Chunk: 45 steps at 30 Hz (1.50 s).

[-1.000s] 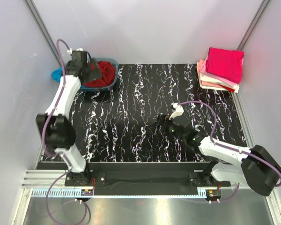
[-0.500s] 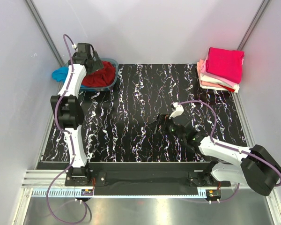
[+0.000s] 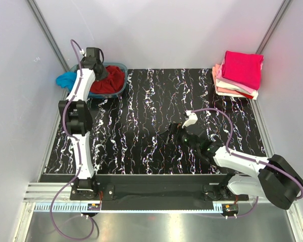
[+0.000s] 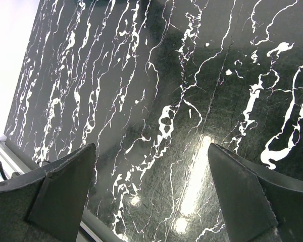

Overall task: Fold and stack the t-shirts
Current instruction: Grab the tshirt from the pile, then move the tshirt to the center of the board

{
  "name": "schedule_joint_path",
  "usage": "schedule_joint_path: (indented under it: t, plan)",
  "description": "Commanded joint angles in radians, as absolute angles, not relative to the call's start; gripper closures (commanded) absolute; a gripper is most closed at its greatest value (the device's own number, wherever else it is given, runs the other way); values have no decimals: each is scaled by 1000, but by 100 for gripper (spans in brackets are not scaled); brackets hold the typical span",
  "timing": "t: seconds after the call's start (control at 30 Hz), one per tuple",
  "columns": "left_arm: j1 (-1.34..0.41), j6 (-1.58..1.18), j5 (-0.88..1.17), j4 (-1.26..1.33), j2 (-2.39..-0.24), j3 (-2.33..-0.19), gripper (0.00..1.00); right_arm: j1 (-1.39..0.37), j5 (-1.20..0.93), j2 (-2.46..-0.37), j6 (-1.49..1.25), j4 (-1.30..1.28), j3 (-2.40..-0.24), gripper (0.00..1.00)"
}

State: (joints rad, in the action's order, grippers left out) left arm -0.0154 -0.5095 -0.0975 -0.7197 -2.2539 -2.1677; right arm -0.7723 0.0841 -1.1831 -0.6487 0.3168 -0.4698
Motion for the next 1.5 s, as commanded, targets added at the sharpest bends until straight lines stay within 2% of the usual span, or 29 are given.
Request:
schedule_joint_path:
  t: [0.0,0.13,0.23,0.37,0.5,0.6,0.67,0.77,0.83,0.87,0.9,0.97,1.0,1.03,1.1,1.17,1.3,1.47]
  plan:
    - [-11,-515,-84,-724,-2304,-2307,98,-775,87,-1193,-632,354,-497,0]
    - [-9,-515,-83,-784,-2329,-2501,100,-775,87,-1197,-634,353,-500,0]
    - [-14,-549,-19,-726,-2226,-2484,100,-775,94,-1193,-634,354,-499,0]
    - [-54,-557,144,-499,-2067,-2503,100,-758,113,-1158,-653,383,-457,0]
    - [-80,-648,430,-206,-1843,-2551,100,-741,132,-1111,-680,420,-408,0]
    - [-80,-681,466,-78,-1647,-2499,100,-735,138,-1097,-690,434,-393,0]
    - [-78,-657,451,-92,-1503,-2444,100,-733,133,-1100,-695,433,-394,0]
    - [-69,-603,462,-144,-1325,-2246,99,-733,124,-1101,-693,428,-399,0]
    - [-69,-559,434,-153,-1222,-1974,93,-733,126,-1089,-692,420,-397,0]
    - [-69,-549,411,-158,-1124,-1869,85,-733,129,-1082,-698,416,-396,0]
    - [-69,-545,358,-172,-1080,-1685,63,-733,135,-1071,-704,397,-393,0]
    - [-69,-514,335,-242,-984,-1460,26,-733,137,-1008,-710,349,-400,0]
    - [-69,-514,295,-283,-968,-1403,8,-732,146,-933,-713,239,-422,0]
    - [-69,-509,270,-411,-959,-1358,1,-733,155,-889,-735,182,-428,0]
    - [-69,-503,242,-527,-965,-1236,1,-733,192,-784,-791,-38,-443,0]
    - [-69,-520,220,-641,-960,-1087,2,-733,274,-582,-882,-259,-480,0]
    - [-69,-590,241,-608,-856,-853,5,-733,370,-456,-1106,-735,-569,0]
    - [-74,-632,265,-580,-755,-704,5,-733,402,-347,-1193,-966,-669,0]
